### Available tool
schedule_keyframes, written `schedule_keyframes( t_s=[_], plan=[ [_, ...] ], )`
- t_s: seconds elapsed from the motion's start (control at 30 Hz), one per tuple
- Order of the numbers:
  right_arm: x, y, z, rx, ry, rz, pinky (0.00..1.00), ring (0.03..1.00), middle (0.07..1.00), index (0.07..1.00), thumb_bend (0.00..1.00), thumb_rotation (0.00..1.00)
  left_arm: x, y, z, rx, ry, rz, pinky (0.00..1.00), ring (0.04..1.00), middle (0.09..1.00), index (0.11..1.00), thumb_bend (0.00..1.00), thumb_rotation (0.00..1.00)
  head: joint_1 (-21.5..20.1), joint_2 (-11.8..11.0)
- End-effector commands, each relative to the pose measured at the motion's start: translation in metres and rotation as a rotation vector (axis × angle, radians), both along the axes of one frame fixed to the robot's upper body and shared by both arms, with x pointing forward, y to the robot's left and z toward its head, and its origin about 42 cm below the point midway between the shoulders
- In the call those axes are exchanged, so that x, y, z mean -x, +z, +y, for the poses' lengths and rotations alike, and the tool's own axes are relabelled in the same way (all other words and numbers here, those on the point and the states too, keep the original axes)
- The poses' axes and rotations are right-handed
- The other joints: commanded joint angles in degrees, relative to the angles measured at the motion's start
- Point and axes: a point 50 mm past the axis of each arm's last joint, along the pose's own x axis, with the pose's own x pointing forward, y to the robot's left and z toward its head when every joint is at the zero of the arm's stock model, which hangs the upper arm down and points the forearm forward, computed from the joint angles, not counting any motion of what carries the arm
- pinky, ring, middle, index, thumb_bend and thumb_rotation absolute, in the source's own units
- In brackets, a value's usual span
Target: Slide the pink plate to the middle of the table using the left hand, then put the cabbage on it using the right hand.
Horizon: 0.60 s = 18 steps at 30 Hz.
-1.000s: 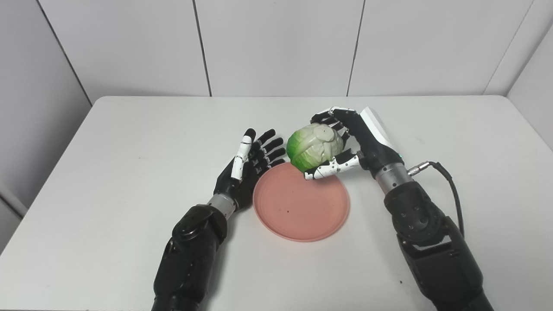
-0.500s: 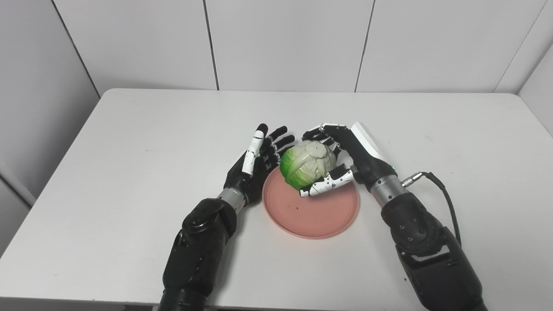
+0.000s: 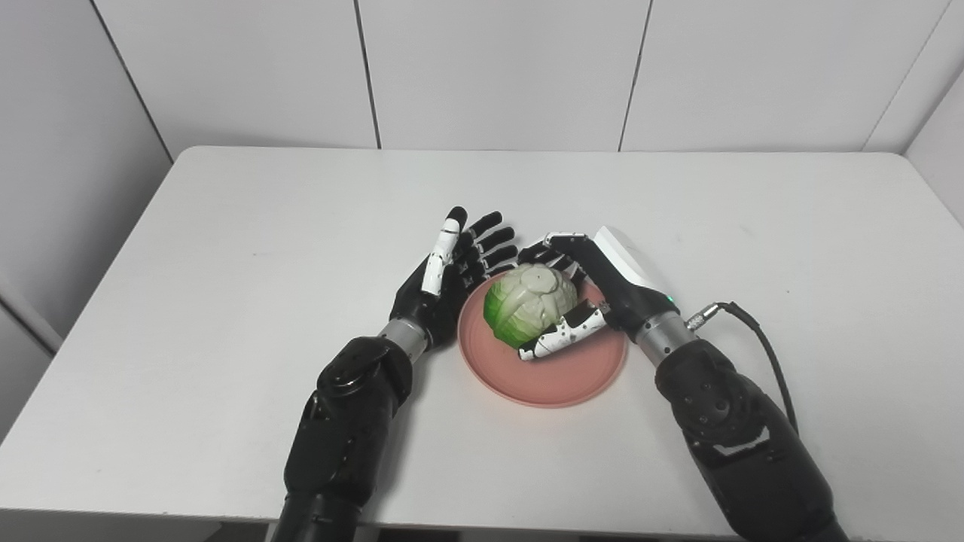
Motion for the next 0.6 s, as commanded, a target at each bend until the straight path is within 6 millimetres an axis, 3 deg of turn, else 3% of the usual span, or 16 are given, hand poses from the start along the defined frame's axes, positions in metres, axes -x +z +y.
schedule_keyframes(
  t_s=[0.0,0.57],
  plan=[
    [-0.005,0.019,0.005,0.013,0.033,-0.078,0.34,0.402,0.442,0.520,0.53,0.00,0.005,-0.013,0.006,-0.026,0.002,0.077,0.87,0.883,0.880,0.875,0.58,1.00,-0.1,0.1],
    [-0.010,0.007,0.012,0.129,0.049,-0.062,0.31,0.387,0.437,0.523,0.52,0.00,0.005,-0.011,0.011,-0.018,-0.005,0.077,0.88,0.890,0.890,0.887,0.58,1.00,-1.6,0.7]
  ],
)
